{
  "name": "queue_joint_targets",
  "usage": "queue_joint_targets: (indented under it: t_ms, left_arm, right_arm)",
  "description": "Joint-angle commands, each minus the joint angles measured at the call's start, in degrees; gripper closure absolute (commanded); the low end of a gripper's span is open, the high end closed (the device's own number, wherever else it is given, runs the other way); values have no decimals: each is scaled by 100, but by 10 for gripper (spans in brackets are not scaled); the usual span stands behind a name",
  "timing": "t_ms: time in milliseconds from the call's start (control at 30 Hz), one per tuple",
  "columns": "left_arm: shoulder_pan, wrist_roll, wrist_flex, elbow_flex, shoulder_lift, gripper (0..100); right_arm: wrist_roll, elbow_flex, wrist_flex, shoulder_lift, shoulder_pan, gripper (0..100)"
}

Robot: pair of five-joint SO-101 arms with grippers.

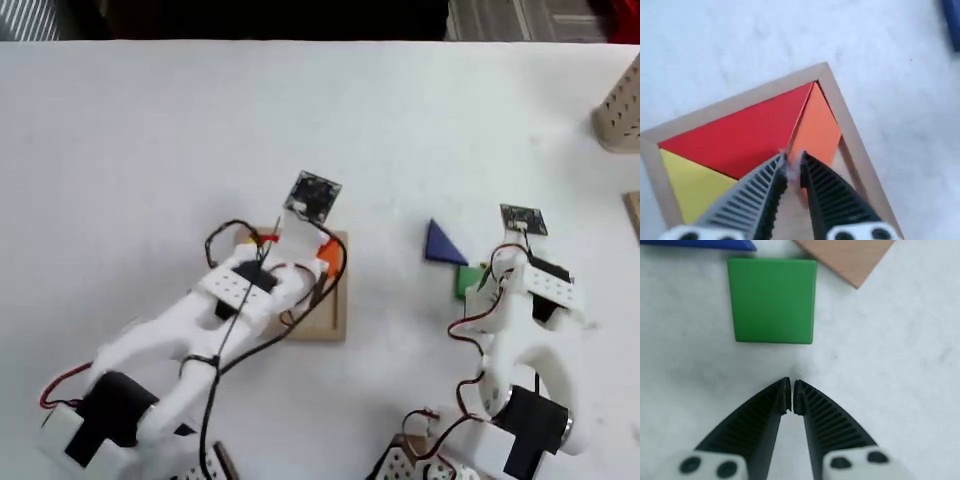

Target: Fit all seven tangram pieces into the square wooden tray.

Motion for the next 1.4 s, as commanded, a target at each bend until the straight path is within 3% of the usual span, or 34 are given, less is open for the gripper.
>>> queue_joint_targets:
  t_ms: [0,367,667,867,1000,1367]
  left_arm:
    - [-48,-9,-158,-299,-57,924]
    - [-48,-44,651,-237,-945,928]
    - [-462,-44,738,18,-963,928]
    - [-171,-149,730,141,-1007,927]
    - [136,-835,747,229,-1007,928]
    - [549,-853,686,290,-963,928]
  right_arm:
    - [62,-18,-75,-224,-92,981]
    - [62,-18,-75,-224,-101,981]
    - [62,-18,-75,-224,-101,981]
    - [70,-18,-75,-224,-101,981]
    - [70,-18,-75,-224,-101,981]
    - [70,-18,-66,-224,-101,981]
